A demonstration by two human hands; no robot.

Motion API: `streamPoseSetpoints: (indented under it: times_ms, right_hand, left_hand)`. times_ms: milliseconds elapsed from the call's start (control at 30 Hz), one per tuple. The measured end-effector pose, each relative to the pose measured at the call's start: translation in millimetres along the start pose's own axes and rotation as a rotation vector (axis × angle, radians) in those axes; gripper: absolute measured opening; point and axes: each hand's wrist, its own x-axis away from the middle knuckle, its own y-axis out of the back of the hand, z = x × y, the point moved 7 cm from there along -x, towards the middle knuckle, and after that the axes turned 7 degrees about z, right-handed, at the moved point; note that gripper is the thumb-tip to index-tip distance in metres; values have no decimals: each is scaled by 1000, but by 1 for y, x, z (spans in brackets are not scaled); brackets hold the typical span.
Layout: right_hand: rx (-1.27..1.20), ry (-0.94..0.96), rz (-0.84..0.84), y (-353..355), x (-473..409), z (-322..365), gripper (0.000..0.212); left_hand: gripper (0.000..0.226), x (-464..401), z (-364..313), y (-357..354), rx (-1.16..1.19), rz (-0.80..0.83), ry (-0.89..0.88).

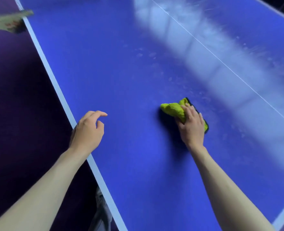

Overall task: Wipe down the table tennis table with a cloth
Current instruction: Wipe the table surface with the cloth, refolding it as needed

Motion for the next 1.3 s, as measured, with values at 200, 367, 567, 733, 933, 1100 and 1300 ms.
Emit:
streamPoseSetpoints:
  times_ms: [200, 367, 567, 733, 933, 1100, 1300]
  right_hand:
    - [-11, -476, -199, 24, -32, -33, 57]
    - [15, -138, -52, -45, 2, 92, 63]
    - [6, 397, 188, -132, 92, 274, 56]
    - [68, 695, 332, -156, 94, 296, 58]
    - [-16, 262, 55, -87, -35, 171, 59]
    - [-13, -266, -100, -26, -123, 60, 56]
    - [-55, -411, -144, -66, -128, 138, 57]
  left_hand:
    - [36, -20, 21, 17, 73, -38, 31]
    - [38, -38, 29, 27, 118, -49, 36]
    - [38, -73, 28, 49, 127, -92, 9]
    - [36, -96, 38, 67, 105, -104, -18]
    - [37, -111, 62, 72, 104, -89, 18]
    - [37, -115, 73, 66, 95, -57, 13]
    - [40, -126, 83, 61, 146, -43, 48]
